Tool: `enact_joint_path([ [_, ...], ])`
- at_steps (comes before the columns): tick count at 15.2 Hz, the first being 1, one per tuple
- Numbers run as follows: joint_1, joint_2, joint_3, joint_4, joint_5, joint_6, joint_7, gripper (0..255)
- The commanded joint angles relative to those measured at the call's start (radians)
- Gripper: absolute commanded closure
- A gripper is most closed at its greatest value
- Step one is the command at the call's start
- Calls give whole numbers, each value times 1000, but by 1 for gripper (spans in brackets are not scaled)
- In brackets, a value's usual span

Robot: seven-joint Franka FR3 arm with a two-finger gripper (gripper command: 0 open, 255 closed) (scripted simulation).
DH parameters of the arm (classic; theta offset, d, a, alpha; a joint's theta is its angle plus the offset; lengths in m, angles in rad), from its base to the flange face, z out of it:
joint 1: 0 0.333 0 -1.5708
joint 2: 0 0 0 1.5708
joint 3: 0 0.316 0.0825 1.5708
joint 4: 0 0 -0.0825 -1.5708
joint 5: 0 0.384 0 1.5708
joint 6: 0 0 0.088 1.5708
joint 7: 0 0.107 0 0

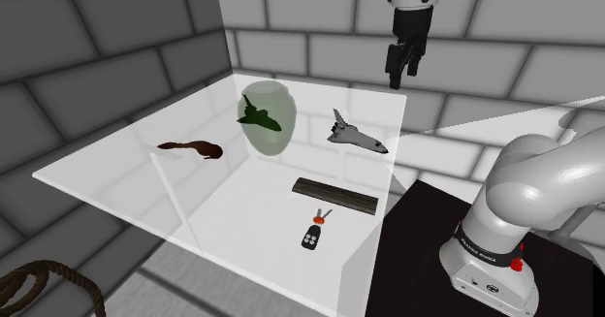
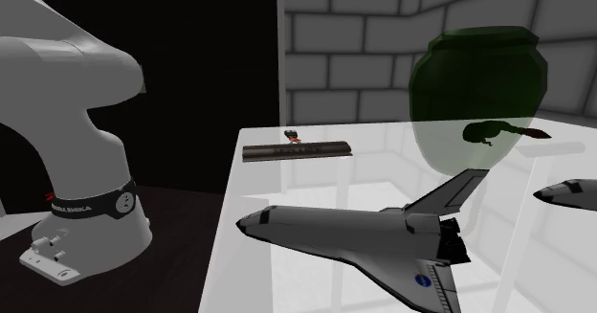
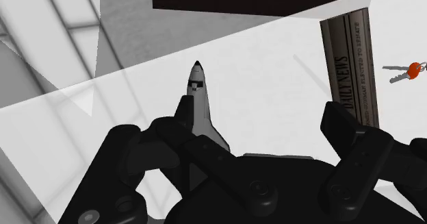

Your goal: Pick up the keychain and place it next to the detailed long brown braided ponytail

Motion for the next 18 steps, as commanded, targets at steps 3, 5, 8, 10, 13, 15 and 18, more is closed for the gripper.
enact_joint_path([
  [3, 9, -21, 34, -53, 32, 33, 51, 0],
  [5, 19, -38, 70, -102, 65, 67, 101, 0],
  [8, 37, -52, 127, -166, 118, 123, 176, 0],
  [10, 51, -54, 166, -203, 153, 163, 226, 0],
  [13, 72, -45, 229, -250, 208, 228, 301, 0],
  [15, 85, -30, 274, -274, 243, 274, 350, 0],
  [18, 103, 6, 343, -299, 294, 349, 425, 0],
])
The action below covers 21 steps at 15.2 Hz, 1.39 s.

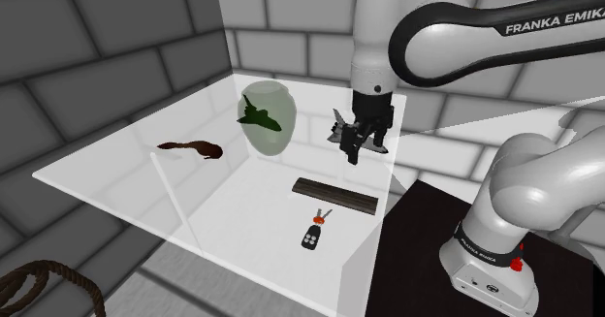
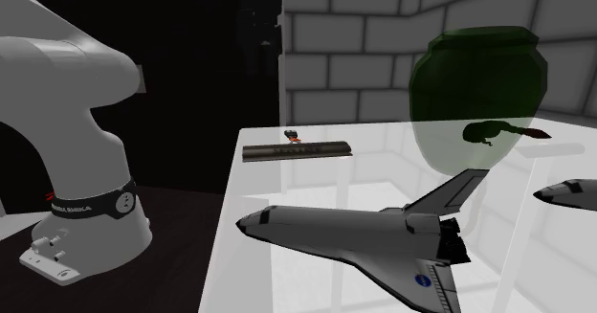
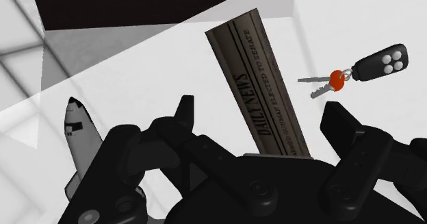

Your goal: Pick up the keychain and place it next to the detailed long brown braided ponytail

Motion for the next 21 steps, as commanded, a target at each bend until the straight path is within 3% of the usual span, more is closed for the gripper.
enact_joint_path([
  [1, 10, 38, 52, -7, 35, 56, 55, 0],
  [8, 21, 199, 232, -4, 115, 255, 233, 0],
  [14, -24, 403, 406, 55, 97, 433, 414, 0],
  [21, -47, 480, 452, 20, 70, 541, 447, 0],
])
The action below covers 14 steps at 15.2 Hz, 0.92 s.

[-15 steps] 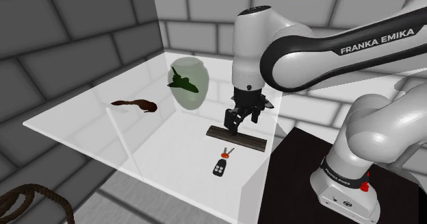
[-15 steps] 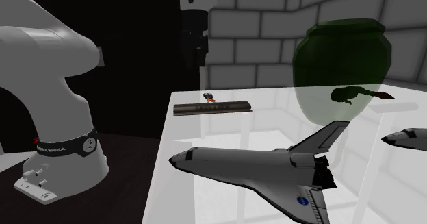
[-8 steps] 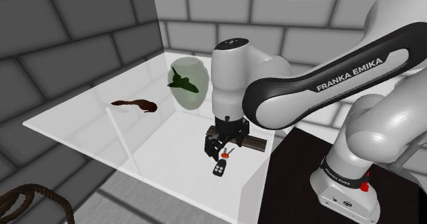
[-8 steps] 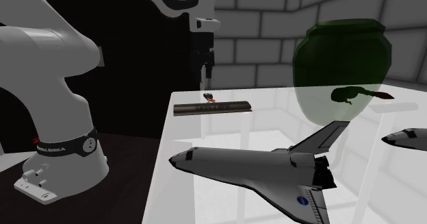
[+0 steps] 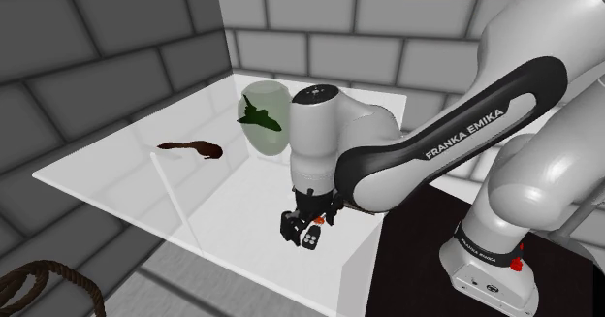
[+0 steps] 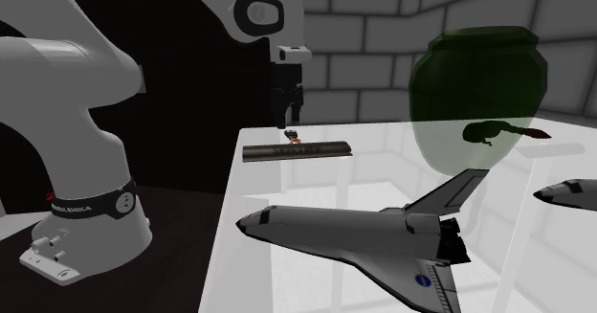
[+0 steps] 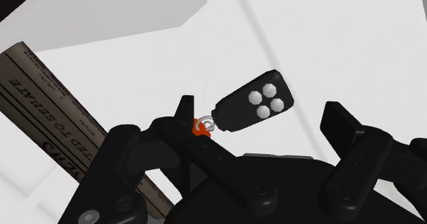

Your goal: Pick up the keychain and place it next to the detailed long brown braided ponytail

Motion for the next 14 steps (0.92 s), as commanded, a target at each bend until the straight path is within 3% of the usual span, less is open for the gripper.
enact_joint_path([
  [1, -11, 34, 20, -15, -15, 47, 15, 0],
  [9, -10, 33, 19, -16, -15, 47, 15, 0],
  [10, -10, 33, 19, -16, -15, 47, 15, 255],
  [14, -10, 33, 19, -16, -15, 47, 15, 255],
])
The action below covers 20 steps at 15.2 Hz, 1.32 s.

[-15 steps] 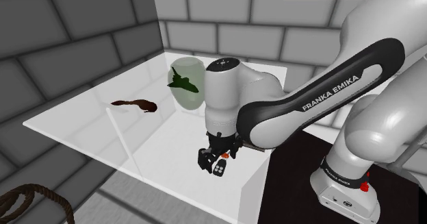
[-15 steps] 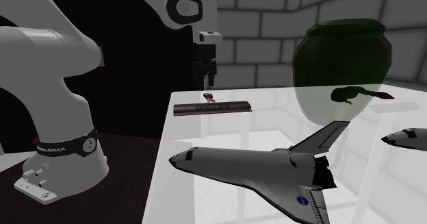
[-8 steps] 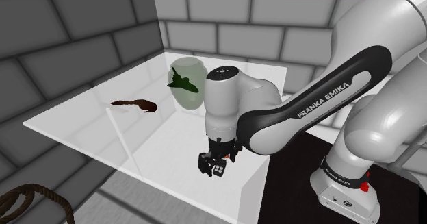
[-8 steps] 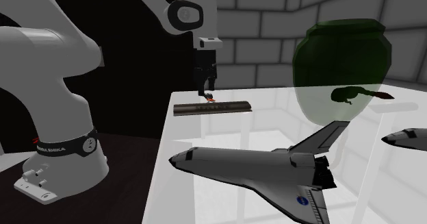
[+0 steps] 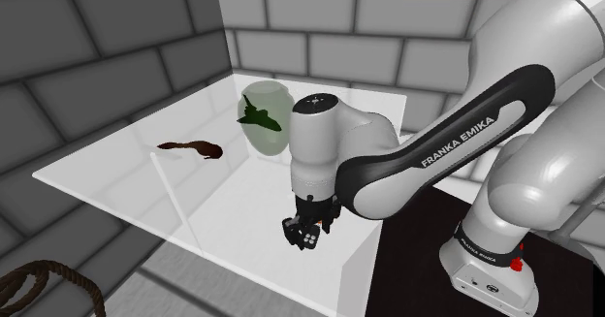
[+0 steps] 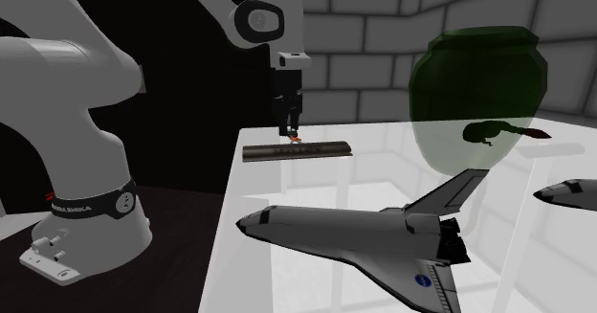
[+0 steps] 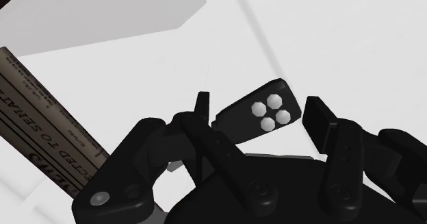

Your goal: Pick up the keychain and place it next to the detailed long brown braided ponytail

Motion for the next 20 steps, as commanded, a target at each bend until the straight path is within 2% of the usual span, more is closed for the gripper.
enact_joint_path([
  [1, 0, 0, 0, 0, 0, 0, 0, 255],
  [5, 0, 0, 0, 0, 0, 0, 0, 255],
  [20, 37, -144, -89, 108, 40, -242, -46, 255],
])
